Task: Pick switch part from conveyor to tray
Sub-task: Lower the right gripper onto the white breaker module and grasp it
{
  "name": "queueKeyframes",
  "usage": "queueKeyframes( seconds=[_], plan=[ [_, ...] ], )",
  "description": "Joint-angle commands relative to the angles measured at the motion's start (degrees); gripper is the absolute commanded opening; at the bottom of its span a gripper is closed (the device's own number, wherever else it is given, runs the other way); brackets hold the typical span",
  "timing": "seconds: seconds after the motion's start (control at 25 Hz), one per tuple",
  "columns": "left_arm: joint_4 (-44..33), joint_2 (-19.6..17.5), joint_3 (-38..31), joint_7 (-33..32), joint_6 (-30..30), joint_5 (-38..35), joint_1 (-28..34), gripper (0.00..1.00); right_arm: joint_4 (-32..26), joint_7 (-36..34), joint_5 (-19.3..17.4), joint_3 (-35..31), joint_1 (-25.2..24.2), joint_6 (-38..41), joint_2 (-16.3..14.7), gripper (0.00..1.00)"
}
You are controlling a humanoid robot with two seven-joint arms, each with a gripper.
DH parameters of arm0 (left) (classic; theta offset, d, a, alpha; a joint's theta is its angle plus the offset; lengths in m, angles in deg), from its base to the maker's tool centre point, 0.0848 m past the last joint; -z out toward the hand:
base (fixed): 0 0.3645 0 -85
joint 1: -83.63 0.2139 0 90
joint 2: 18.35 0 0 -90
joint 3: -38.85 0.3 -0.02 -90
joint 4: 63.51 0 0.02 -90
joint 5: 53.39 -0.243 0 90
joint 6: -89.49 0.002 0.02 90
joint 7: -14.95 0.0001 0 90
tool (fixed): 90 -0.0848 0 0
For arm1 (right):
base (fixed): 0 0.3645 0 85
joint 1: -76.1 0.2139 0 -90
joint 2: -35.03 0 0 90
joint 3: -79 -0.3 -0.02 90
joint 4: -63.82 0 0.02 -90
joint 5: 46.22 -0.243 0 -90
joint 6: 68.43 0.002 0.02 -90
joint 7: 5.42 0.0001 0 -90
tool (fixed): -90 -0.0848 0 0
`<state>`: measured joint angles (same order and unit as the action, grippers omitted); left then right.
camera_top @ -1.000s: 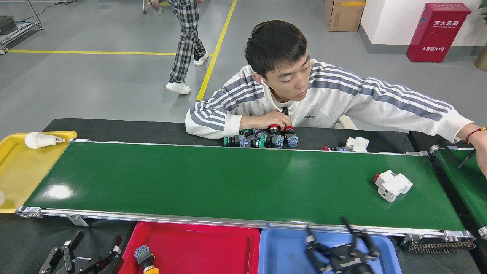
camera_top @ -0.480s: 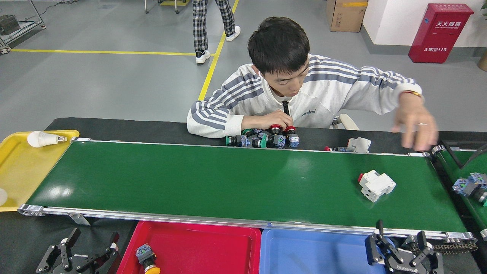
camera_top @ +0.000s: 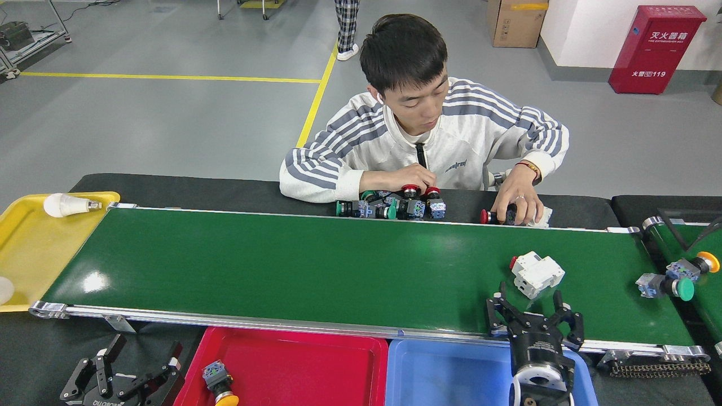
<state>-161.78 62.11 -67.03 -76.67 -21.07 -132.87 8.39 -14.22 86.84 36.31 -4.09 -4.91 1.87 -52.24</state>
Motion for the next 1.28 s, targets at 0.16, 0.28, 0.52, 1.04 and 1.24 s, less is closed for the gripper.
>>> queueKeyframes(
  seconds=[0.16, 0.28, 0.52, 1.04, 1.24],
  plan=[
    [-0.61, 0.05, -0.12, 0.48, -0.36, -0.06, -0.52, 1.00, 4.66, 0.11, -0.26, 1.27, 5.24, -0.16, 0.53, 0.99],
    [-0.61, -0.03, -0.12, 0.48, -0.45, -0.06, -0.78, 1.00, 6.06, 0.02, -0.26, 1.44, 5.86, 0.28, 0.44, 0.99],
    [-0.52, -0.21, 0.06, 0.48, -0.45, -0.06, -0.70, 1.00, 7.47, 0.02, -0.70, 1.44, 5.94, 0.45, 0.18, 0.99],
    [-0.52, -0.48, 0.85, 0.48, -0.45, -0.06, -1.49, 1.00, 12.22, 0.20, -3.60, 5.75, 9.20, 4.23, -0.88, 0.02],
    [-0.43, -0.65, 0.85, 0.48, -0.45, -0.06, -1.58, 1.00, 10.37, 0.11, -3.51, 5.84, 8.76, 5.81, -0.88, 0.01]
  ],
)
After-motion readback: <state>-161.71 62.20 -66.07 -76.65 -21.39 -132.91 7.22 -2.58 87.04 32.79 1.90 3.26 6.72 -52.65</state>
